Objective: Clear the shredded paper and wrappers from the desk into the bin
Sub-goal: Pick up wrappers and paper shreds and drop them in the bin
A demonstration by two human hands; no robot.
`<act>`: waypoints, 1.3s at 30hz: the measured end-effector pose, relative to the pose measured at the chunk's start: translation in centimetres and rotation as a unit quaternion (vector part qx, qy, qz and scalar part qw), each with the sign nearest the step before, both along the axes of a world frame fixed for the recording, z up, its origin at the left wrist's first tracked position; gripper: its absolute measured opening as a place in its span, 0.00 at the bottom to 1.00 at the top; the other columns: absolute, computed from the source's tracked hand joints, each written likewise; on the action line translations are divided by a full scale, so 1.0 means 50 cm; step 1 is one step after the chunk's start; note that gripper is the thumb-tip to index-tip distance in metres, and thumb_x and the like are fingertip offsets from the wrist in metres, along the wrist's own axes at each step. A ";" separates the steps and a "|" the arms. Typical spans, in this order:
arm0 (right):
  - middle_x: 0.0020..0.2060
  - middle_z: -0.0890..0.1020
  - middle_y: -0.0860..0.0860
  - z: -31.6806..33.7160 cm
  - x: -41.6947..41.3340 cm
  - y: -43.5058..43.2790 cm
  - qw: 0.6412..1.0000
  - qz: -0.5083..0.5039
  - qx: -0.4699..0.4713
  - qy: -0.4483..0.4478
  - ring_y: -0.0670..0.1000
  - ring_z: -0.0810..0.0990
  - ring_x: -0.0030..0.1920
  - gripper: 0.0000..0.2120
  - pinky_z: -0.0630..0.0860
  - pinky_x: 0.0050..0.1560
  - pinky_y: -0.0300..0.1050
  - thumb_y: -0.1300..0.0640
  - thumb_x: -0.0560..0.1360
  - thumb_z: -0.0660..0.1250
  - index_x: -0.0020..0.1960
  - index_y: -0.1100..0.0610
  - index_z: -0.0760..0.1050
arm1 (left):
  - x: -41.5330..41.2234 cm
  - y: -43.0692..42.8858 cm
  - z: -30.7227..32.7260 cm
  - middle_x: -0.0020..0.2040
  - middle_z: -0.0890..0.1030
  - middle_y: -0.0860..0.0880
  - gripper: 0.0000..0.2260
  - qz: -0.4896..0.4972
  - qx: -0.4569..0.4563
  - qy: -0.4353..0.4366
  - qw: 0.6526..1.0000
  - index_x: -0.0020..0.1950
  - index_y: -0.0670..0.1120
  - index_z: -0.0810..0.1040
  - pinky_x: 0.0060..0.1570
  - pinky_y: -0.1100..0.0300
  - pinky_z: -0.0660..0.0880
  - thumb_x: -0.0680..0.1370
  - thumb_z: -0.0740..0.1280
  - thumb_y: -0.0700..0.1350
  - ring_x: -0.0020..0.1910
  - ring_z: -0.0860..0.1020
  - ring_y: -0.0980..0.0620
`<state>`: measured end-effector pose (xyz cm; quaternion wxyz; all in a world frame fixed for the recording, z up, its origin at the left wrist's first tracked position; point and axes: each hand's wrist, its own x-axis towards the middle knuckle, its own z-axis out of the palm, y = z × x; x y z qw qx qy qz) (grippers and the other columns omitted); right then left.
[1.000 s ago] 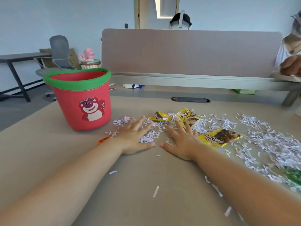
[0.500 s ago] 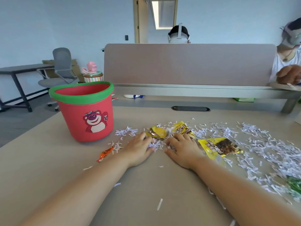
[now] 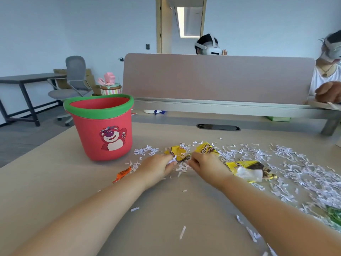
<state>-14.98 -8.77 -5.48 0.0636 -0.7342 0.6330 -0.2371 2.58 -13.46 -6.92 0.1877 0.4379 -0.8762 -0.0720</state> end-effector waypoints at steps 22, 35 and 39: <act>0.32 0.74 0.57 0.344 0.232 -0.104 0.933 0.062 -0.256 -0.246 0.53 0.68 0.34 0.17 0.64 0.29 0.28 0.53 0.77 0.59 0.37 0.66 0.70 | 0.217 -0.020 0.322 0.30 0.74 0.42 0.15 0.099 -0.205 0.227 0.947 0.36 0.41 0.70 0.35 0.50 0.63 0.80 0.57 0.48 0.33 0.72 0.42; 0.41 0.80 0.67 0.343 0.268 -0.231 0.929 0.060 -0.262 -0.256 0.52 0.68 0.32 0.17 0.64 0.28 0.28 0.53 0.77 0.59 0.37 0.65 0.69 | 0.258 -0.214 0.355 0.35 0.71 0.52 0.14 0.144 0.017 0.026 0.989 0.42 0.44 0.74 0.41 0.58 0.65 0.78 0.60 0.53 0.42 0.71 0.49; 0.38 0.79 0.63 0.339 0.267 -0.240 0.930 0.060 -0.254 -0.258 0.49 0.68 0.31 0.16 0.65 0.29 0.27 0.52 0.77 0.59 0.38 0.64 0.70 | 0.266 -0.210 0.355 0.54 0.78 0.50 0.20 0.135 0.098 -0.075 0.983 0.57 0.47 0.78 0.50 0.58 0.69 0.77 0.57 0.60 0.49 0.74 0.51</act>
